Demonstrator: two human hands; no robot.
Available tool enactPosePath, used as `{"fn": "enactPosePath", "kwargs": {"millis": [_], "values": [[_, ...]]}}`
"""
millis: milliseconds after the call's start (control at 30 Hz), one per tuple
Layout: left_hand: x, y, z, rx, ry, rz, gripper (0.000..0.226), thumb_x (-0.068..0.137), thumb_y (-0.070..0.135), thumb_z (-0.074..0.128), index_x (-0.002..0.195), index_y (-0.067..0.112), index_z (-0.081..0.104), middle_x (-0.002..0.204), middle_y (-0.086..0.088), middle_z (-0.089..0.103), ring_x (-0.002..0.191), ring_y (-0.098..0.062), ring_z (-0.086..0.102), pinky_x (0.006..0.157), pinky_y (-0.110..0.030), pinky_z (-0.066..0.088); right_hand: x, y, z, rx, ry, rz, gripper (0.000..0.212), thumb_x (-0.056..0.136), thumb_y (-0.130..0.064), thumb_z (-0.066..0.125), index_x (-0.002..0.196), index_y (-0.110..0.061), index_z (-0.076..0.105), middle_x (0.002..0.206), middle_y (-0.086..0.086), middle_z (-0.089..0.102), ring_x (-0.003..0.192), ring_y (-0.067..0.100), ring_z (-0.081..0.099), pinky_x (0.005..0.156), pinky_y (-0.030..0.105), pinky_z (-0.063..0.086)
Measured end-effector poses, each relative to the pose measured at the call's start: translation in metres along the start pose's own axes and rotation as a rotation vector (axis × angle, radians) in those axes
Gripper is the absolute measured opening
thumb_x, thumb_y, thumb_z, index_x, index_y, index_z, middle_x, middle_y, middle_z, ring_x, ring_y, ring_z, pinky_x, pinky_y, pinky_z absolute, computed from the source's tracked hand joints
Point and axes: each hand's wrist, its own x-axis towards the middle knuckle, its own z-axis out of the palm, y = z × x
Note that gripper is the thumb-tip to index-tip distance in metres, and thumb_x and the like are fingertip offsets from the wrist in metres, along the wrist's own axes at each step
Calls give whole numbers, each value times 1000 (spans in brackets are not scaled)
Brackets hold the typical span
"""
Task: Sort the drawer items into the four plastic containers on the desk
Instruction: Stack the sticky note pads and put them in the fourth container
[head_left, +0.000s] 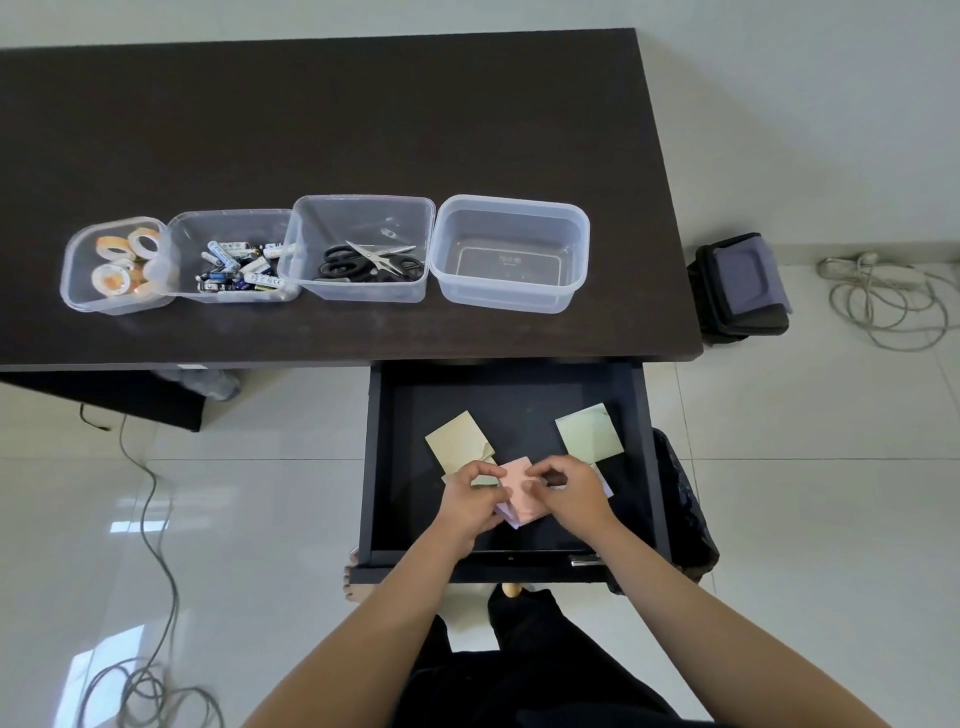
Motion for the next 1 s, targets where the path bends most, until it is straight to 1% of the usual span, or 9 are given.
{"fn": "enactPosePath", "kwargs": {"millis": [67,133,233,367,533,633,700,800,1000], "values": [[-3,-4,-1,15,-29,16,19,84,-4,61,90,13,59,94,-17,65,84,-26,69,73,-34,60,-2,4,5,23,37,25,10,81,-12,72,84,-20,69,92,3,68,88,18,64,77,23,50],[-5,-10,-3,37,-48,33,20,87,-2,60,92,17,57,99,-22,66,90,-29,69,80,-41,59,-4,7,9,44,59,44,6,82,-12,70,85,-17,69,89,1,69,87,18,64,76,24,50],[-8,-15,-6,47,-49,64,27,89,-4,56,97,22,56,97,-18,65,87,-29,69,85,-48,56,-5,7,15,67,68,71,6,82,-13,70,88,-13,70,89,0,68,84,13,62,69,14,45],[-11,-15,-7,-22,-52,78,46,92,-7,49,118,31,51,96,-16,62,86,-25,66,86,-44,55,-6,1,19,94,81,97,13,83,-14,70,95,-11,67,87,-3,64,79,4,56,63,6,42],[-16,-10,-4,-91,-72,72,53,94,-10,40,123,33,52,106,-18,58,96,-25,64,88,-39,56,-6,-4,24,169,83,130,14,84,-14,69,97,-13,64,87,-3,61,83,12,58,65,14,43],[-15,-9,-5,-152,-70,41,52,94,-10,37,119,31,55,104,-18,56,98,-28,61,89,-39,55,-5,-5,26,238,69,164,13,84,-13,68,96,-16,63,90,-1,62,88,17,61,75,33,57],[-15,-8,-6,-170,-55,31,41,96,-3,40,118,28,55,106,-17,56,99,-28,60,90,-41,54,-5,-6,28,255,60,162,14,84,-12,69,96,-15,63,96,1,64,93,16,62,75,29,56],[-15,-9,-13,-106,-14,81,23,95,16,54,115,25,54,105,-12,60,98,-26,63,87,-40,55,-5,-8,32,268,28,124,15,83,-12,70,95,-16,63,100,1,65,96,13,62,72,19,51],[-18,-13,-43,20,26,143,35,86,-2,63,111,21,53,106,-14,63,93,-22,65,64,-27,58,3,-16,41,233,-85,68,13,77,-12,76,85,-18,67,88,-2,67,85,12,63,76,25,54]]}}
